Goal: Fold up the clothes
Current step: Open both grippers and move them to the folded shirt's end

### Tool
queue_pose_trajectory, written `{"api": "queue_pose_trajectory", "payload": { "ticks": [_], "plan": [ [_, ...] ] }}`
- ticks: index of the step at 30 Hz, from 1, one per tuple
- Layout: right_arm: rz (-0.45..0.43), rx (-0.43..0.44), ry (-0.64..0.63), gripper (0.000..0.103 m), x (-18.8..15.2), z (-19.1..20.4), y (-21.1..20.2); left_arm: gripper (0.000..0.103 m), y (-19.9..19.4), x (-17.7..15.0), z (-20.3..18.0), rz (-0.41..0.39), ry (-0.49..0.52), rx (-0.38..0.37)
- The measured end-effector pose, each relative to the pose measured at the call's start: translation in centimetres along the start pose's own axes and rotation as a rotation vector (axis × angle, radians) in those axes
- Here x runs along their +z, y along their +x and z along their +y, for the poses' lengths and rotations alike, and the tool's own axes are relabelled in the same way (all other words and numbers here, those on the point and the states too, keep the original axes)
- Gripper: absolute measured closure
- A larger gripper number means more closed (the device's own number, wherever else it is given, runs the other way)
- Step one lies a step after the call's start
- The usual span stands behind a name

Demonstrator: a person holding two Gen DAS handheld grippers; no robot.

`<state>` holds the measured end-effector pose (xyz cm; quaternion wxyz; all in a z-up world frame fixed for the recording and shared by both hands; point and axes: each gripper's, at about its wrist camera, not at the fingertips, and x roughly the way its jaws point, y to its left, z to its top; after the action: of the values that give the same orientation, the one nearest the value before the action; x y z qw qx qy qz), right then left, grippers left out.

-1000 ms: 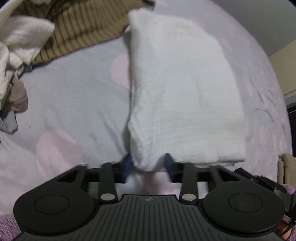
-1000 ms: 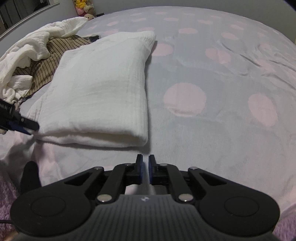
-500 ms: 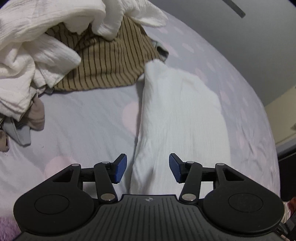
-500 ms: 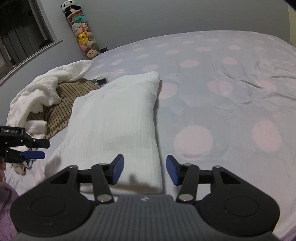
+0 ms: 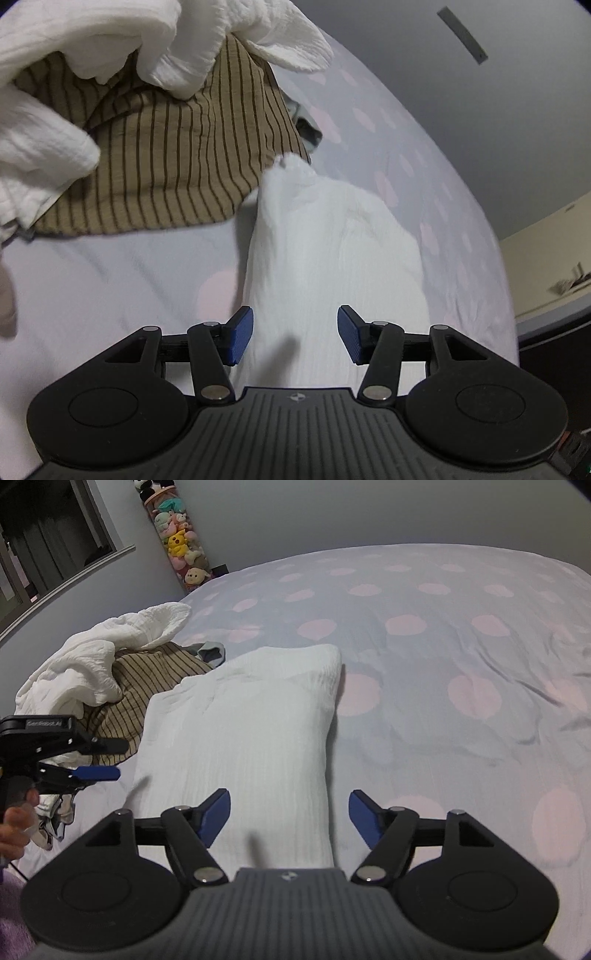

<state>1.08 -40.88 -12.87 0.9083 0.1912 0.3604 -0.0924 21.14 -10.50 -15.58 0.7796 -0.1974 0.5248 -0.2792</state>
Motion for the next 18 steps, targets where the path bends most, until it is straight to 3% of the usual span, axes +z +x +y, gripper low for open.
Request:
{"api": "queue_pose_trajectory", "payload": {
  "ticks": [4,8,15,18],
  "plan": [
    [0.013,0.006,-0.007,0.027,1.4,-0.1,1.7,0.055,1.4,1.1,2.0,-0.035,-0.054,-0.023],
    [0.027,0.009,-0.003,0.027,2.8,-0.6,3.7,0.055,3.5,1.4,3.4,-0.010,-0.100,-0.035],
    [0.060,0.023,0.041,0.027,5.3,-1.9,7.5,0.057,6.8,2.6,3.1,0.017,-0.032,-0.090],
    [0.082,0.042,0.082,0.027,6.3,-2.8,9.1,0.067,7.8,3.0,3.5,0.061,-0.035,-0.127]
  ]
}}
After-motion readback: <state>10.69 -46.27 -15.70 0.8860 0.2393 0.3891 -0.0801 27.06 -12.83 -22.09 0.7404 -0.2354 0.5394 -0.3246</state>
